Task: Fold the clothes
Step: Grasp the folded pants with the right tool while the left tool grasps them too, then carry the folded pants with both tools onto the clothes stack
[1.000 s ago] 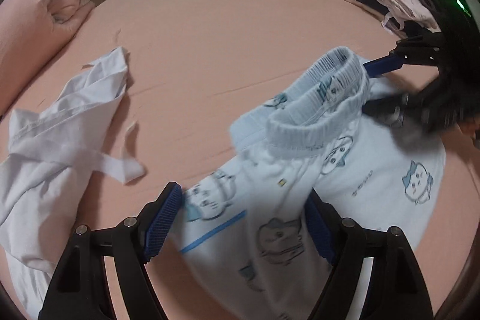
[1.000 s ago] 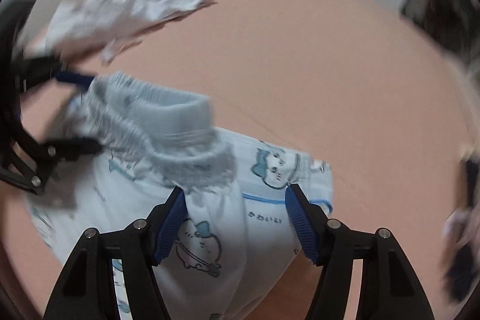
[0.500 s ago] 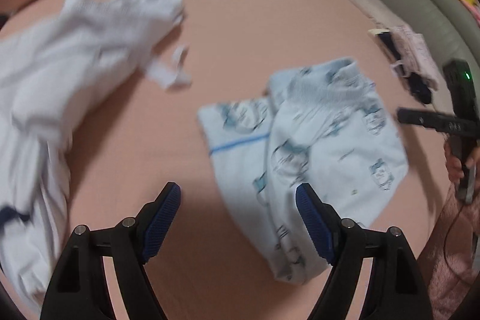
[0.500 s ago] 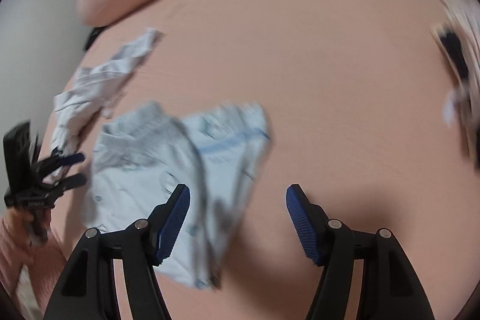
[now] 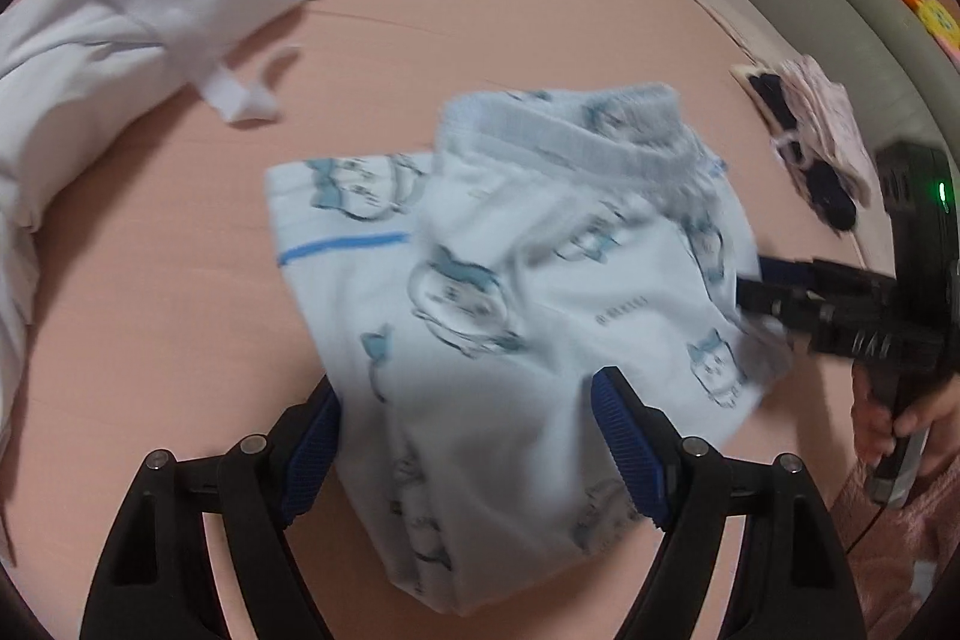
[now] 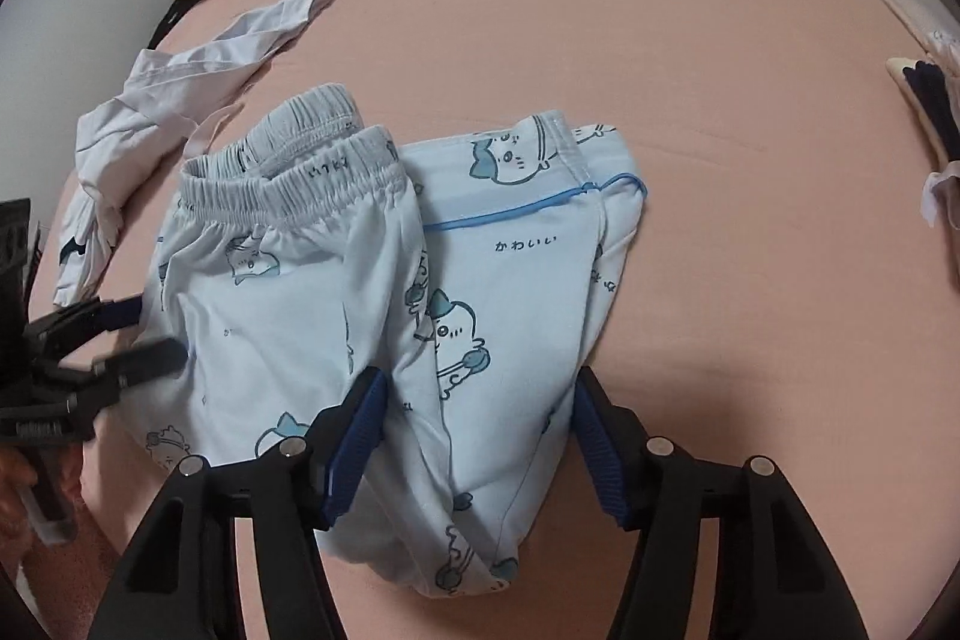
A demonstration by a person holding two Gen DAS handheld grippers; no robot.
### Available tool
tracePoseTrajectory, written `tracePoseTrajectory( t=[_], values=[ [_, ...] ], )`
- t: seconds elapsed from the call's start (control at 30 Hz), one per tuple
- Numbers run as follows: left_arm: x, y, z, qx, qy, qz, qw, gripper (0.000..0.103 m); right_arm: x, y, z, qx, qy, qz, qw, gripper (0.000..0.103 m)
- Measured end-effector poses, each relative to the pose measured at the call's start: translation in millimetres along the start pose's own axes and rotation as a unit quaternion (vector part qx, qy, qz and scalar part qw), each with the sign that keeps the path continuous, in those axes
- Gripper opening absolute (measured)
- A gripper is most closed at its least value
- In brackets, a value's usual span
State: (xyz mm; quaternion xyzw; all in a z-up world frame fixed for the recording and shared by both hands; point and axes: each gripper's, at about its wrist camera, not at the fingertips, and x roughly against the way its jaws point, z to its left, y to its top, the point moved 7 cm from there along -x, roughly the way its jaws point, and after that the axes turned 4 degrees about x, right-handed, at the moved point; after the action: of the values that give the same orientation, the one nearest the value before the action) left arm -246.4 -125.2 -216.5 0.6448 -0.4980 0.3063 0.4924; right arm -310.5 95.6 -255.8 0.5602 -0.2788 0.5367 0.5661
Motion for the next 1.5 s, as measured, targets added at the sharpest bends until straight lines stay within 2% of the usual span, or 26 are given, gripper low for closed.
tracePoseTrajectory(
  t=[0.13,0.3,0.43,0.53,0.6,0.67,0.7,0.73,0.8,0.9,0.93,0.97,1.0,1.03,1.07,1.13,1.17,1.23,1.37,1.43,1.5],
  values=[
    [2.2,0.2,4.0,0.024,-0.03,0.008,0.9992,0.078,20.4,-0.3,-12.6,-0.068,0.057,-0.015,0.996,0.062],
    [-5.9,7.7,-4.9,0.012,-0.028,0.006,0.9995,0.078,11.8,-3.3,2.4,-0.006,0.033,0.023,0.999,0.064],
    [-9.4,2.3,-5.5,0.013,-0.038,0.005,0.9992,0.078,12.8,2.4,14.9,0.001,0.025,0.022,0.999,0.064],
    [-14.9,1.8,-8.3,-0.001,-0.033,0.01,0.9994,0.078,27.9,9.0,15.9,-0.015,0.043,-0.006,0.999,0.064],
    [-20.4,2.2,-13.6,-0.017,-0.017,0.014,0.9996,0.078,20.5,5.3,16.5,0.008,0.027,0.015,0.999,0.073],
    [-23.1,1.8,-18.2,-0.037,0.002,0.016,0.9992,0.078,3.8,-2.6,12.5,0.049,-0.003,0.052,0.997,0.071],
    [-23.1,1.4,-19.0,-0.041,0.003,0.016,0.999,0.078,1.6,-3.7,9.5,0.063,-0.009,0.052,0.997,0.07],
    [-23.0,1.1,-19.6,-0.045,0.004,0.015,0.9989,0.078,6.2,-1.5,3.6,0.061,-0.01,0.036,0.997,0.07],
    [-27.1,4.8,-23.2,-0.036,-0.007,0.011,0.9993,0.078,13.7,3.4,-22.1,0.017,-0.027,0.025,0.999,0.07],
    [-36.2,13.2,-31.1,-0.016,-0.02,0.01,0.9996,0.078,15.3,6.7,-38.0,-0.033,0.021,0.024,0.999,0.07],
    [-35.9,14.0,-29.9,-0.011,-0.022,0.01,0.9997,0.078,15.1,7.8,-36.5,-0.035,0.03,0.026,0.999,0.068],
    [-35.5,14.7,-28.7,-0.005,-0.023,0.011,0.9997,0.078,13.1,8.1,-28.8,-0.027,0.044,0.03,0.998,0.063],
    [-36.2,16.0,-29.8,-0.002,-0.025,0.011,0.9996,0.076,10.1,7.8,-18.0,-0.018,0.064,0.035,0.997,0.062],
    [-37.0,17.5,-30.4,0.001,-0.019,0.008,0.9998,0.054,6.5,7.3,-8.1,-0.007,0.077,0.038,0.996,0.062],
    [-37.8,19.0,-30.9,0.005,-0.013,0.004,0.9999,0.013,3.3,7.2,-1.1,0.006,0.069,0.037,0.997,0.061],
    [-37.6,21.1,-32.3,0.015,-0.01,0.0,0.9998,0.01,1.0,9.5,7.0,0.027,0.04,0.027,0.998,0.041],
    [-36.5,21.7,-33.3,0.021,-0.013,-0.001,0.9997,0.01,2.7,11.9,9.4,0.015,0.056,0.024,0.998,0.012],
    [-25.5,23.6,-49.0,0.003,-0.016,-0.016,0.9997,0.01,11.2,15.3,19.2,-0.011,0.098,0.017,0.995,0.01],
    [14.0,24.1,-84.2,-0.02,-0.041,-0.059,0.9972,0.01,50.0,15.4,46.5,0.022,0.114,-0.024,0.993,0.009],
    [30.0,16.6,-100.3,-0.029,-0.053,-0.064,0.9961,0.01,77.6,10.5,49.5,0.012,0.137,-0.045,0.989,0.009],
    [42.7,1.6,-116.4,-0.044,-0.067,-0.056,0.9952,0.01,97.3,-2.2,41.4,-0.001,0.141,-0.06,0.988,0.009]
  ],
)
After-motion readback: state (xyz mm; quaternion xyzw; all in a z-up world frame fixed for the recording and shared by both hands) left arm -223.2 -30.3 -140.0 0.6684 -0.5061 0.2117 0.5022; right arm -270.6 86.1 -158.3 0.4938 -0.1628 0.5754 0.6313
